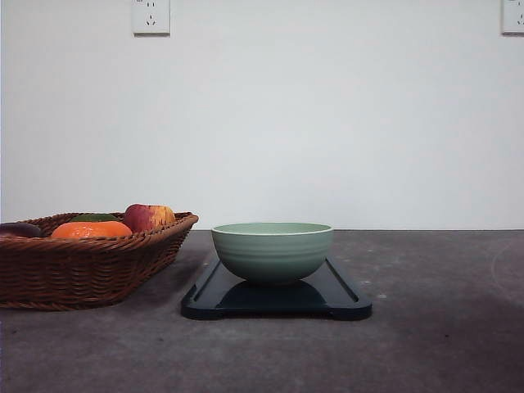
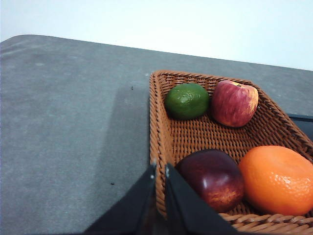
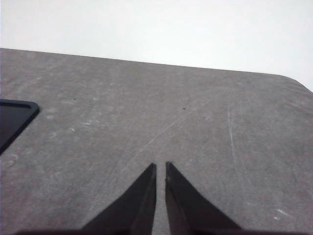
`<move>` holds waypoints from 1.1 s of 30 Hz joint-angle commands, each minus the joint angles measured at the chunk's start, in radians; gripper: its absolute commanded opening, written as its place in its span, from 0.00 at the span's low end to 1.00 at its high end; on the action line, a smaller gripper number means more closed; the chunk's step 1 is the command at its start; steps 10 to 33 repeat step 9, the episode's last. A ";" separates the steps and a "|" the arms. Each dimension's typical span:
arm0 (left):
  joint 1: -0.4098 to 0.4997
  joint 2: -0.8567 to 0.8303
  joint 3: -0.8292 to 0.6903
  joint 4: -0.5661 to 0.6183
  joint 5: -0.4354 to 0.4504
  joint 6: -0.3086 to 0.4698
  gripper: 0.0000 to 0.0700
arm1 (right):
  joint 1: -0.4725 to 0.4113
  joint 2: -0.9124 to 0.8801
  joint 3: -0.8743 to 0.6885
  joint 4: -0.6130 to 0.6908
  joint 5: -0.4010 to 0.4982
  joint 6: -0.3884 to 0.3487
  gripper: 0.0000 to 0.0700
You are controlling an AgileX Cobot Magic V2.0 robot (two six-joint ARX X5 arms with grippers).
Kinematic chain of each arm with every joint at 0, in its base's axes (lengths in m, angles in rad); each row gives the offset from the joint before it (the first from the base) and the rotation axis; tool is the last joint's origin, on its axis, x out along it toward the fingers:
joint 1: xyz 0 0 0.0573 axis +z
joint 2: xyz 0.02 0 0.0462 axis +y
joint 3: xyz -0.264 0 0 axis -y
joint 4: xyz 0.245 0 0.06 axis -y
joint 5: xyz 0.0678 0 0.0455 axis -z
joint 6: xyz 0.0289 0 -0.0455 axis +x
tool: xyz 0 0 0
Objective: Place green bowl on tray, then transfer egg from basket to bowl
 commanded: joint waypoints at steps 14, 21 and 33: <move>0.001 -0.002 -0.019 -0.003 -0.003 0.000 0.03 | 0.003 0.000 -0.004 0.013 0.000 0.013 0.04; 0.001 -0.002 -0.019 -0.003 -0.003 0.000 0.03 | 0.003 0.000 -0.004 0.013 0.000 0.013 0.04; 0.001 -0.002 -0.019 -0.003 -0.003 0.000 0.03 | 0.003 0.000 -0.004 0.013 0.000 0.013 0.04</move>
